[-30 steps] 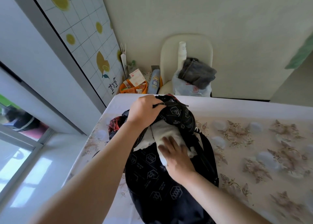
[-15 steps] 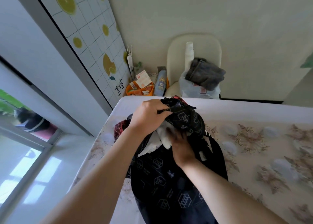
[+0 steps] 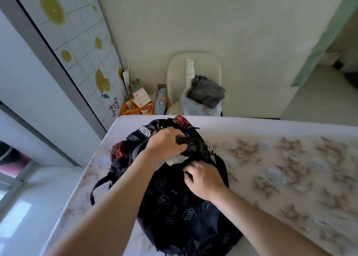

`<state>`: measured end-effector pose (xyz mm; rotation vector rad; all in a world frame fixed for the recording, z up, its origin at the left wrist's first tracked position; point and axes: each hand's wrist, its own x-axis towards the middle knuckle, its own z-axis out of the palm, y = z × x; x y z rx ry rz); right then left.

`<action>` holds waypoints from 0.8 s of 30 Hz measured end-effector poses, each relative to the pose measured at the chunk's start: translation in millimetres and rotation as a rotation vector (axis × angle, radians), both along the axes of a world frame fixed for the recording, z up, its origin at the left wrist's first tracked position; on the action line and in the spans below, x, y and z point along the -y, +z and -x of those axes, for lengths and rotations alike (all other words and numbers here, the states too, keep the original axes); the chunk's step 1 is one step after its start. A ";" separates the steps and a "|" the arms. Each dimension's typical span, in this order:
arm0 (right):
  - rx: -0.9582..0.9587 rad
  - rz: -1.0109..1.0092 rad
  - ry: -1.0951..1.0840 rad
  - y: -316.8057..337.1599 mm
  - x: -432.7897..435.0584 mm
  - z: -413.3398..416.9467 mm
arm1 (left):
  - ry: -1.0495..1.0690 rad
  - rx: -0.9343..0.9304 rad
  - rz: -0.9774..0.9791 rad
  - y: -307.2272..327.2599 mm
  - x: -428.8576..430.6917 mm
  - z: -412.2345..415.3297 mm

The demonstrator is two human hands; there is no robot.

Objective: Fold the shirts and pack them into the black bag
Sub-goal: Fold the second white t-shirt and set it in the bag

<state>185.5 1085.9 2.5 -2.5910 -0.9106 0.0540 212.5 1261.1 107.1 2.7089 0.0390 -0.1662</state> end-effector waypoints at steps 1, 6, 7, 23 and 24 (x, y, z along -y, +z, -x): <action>-0.021 -0.006 -0.041 9.3 15.3 3.9 | -0.025 -0.002 -0.004 -0.2 9.9 2.6; -0.102 0.054 -0.231 47.3 115.6 16.9 | -0.128 0.029 0.094 -1.3 91.7 13.4; -0.133 0.070 -0.259 51.4 140.5 19.4 | -0.148 -0.010 0.147 -1.6 114.4 14.8; -0.454 0.055 -0.913 16.2 674.2 126.7 | -0.597 -0.321 0.265 -56.1 660.1 69.1; -0.464 0.047 -0.969 13.2 712.0 143.1 | -0.641 -0.327 0.265 -59.1 699.9 77.7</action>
